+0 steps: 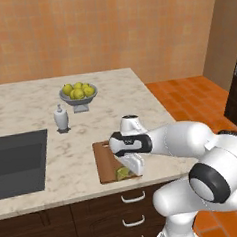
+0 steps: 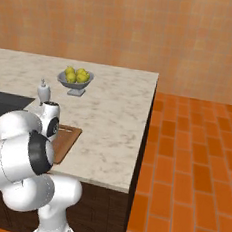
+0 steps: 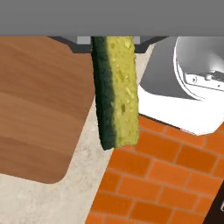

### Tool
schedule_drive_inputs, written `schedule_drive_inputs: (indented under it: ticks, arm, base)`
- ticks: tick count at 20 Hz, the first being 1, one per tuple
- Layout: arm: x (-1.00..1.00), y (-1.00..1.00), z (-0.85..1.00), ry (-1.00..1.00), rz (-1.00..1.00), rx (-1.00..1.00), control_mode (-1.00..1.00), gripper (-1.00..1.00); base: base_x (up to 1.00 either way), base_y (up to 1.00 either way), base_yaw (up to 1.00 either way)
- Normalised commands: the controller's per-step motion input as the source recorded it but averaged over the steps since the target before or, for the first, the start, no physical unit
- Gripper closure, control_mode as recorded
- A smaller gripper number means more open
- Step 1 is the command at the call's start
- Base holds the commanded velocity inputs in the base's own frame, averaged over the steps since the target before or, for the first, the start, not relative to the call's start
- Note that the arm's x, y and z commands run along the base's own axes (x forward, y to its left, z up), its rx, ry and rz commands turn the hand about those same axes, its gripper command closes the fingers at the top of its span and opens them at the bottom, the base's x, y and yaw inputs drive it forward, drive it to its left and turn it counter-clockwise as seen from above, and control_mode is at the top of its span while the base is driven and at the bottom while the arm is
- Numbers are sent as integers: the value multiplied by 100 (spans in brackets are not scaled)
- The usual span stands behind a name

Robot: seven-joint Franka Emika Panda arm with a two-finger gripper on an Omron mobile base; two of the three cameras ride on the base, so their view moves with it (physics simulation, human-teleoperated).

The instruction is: Pick up the sponge from the counter and clean the cutting board by briefly scrubbing or pressing down on the cutting board. Once finished, release the sponge.

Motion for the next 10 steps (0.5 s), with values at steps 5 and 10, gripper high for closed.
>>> schedule_drive_inputs:
  ticks: [5,10]
  arm:
    - [8,47,22,0,-14,0,-100,100]
    - [34,48,-1,10,-21,-4,-100,100]
  base:
    - [0,0,0]
    - [0,0,0]
